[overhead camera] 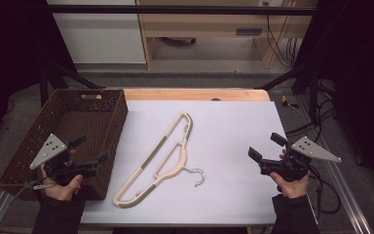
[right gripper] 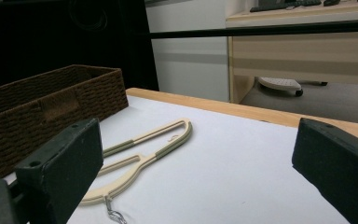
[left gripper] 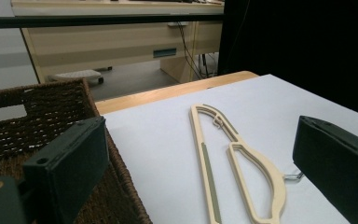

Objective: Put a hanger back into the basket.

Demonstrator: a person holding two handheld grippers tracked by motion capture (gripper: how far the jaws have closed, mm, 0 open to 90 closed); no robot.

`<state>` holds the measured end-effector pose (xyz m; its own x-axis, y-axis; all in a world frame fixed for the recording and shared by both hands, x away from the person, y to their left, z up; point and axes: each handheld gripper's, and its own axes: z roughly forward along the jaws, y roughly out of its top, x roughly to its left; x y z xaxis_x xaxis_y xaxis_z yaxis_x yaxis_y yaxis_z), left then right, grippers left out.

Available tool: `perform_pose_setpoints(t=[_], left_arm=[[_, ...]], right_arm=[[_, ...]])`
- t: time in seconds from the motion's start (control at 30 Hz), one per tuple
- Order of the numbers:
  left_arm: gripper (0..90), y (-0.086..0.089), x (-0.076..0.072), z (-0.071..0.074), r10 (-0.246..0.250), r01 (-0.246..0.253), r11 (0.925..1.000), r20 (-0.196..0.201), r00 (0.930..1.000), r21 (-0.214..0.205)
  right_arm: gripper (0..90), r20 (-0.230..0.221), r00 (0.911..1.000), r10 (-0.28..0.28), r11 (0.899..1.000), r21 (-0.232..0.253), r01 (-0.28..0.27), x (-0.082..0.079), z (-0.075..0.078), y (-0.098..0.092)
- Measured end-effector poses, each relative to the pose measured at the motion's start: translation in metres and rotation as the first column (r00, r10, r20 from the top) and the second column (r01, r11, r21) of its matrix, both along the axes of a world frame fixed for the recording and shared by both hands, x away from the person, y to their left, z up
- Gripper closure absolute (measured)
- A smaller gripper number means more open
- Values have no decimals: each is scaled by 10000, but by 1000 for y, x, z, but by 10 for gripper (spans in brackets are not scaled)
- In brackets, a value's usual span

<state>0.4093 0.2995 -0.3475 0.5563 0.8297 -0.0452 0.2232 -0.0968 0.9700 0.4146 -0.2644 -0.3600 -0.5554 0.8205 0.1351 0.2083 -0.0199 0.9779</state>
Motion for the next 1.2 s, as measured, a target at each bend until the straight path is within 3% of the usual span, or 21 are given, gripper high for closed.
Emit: perform_pose_setpoints(t=[0.27,0.77,1.0,1.2], left_arm=[[29,-1,0,0,-6,7,9999,-39,10000,121],[29,-2,5,-5,-24,28,9998,-224,9997,201],[28,-2,4,-5,-31,36,9997,-229,9997,221],[28,-1,5,-5,9,-3,9998,-260,9997,221]], right_arm=[[29,-69,9996,277,9995,-163,-278,0,0,6],[45,-381,9941,1018,9909,-851,-1048,10,-1,45],[66,-600,9899,1282,9825,-1285,-1350,17,-2,65],[86,-920,9823,1633,9683,-1757,-1774,25,-7,88]])
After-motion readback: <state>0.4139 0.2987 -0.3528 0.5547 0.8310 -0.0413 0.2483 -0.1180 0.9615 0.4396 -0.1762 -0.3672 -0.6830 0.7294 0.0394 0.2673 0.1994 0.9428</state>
